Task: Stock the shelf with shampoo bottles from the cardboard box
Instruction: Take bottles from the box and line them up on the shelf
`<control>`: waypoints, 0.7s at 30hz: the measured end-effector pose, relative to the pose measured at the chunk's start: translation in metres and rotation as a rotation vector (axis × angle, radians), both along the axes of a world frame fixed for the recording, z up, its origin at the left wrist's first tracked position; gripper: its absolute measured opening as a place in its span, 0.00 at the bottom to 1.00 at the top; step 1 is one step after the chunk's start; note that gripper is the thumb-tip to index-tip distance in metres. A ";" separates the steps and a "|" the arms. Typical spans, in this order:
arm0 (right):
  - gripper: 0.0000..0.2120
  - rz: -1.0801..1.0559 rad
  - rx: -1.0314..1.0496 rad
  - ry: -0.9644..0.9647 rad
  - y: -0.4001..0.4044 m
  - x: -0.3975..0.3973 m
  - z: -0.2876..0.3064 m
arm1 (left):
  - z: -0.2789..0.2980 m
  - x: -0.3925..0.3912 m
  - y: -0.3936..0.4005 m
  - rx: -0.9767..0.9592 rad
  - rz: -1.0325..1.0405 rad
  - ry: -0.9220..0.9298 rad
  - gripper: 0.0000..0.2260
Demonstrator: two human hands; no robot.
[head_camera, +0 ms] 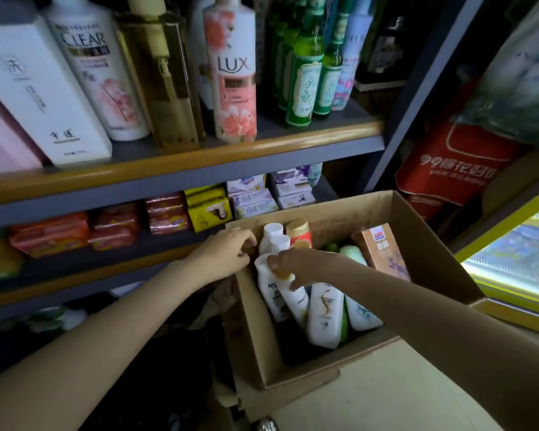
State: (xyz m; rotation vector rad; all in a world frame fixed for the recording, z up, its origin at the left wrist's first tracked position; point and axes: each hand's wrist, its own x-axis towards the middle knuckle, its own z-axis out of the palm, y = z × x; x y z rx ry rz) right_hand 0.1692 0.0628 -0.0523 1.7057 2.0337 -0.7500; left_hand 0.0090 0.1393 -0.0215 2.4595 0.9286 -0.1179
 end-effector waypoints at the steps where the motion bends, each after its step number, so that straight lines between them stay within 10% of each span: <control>1: 0.27 -0.006 0.000 0.021 -0.001 -0.003 0.001 | -0.001 -0.001 -0.001 -0.004 0.000 0.000 0.13; 21: 0.10 -0.181 0.221 -0.153 0.017 -0.062 0.145 | 0.053 -0.050 -0.002 -0.217 -0.032 -0.130 0.33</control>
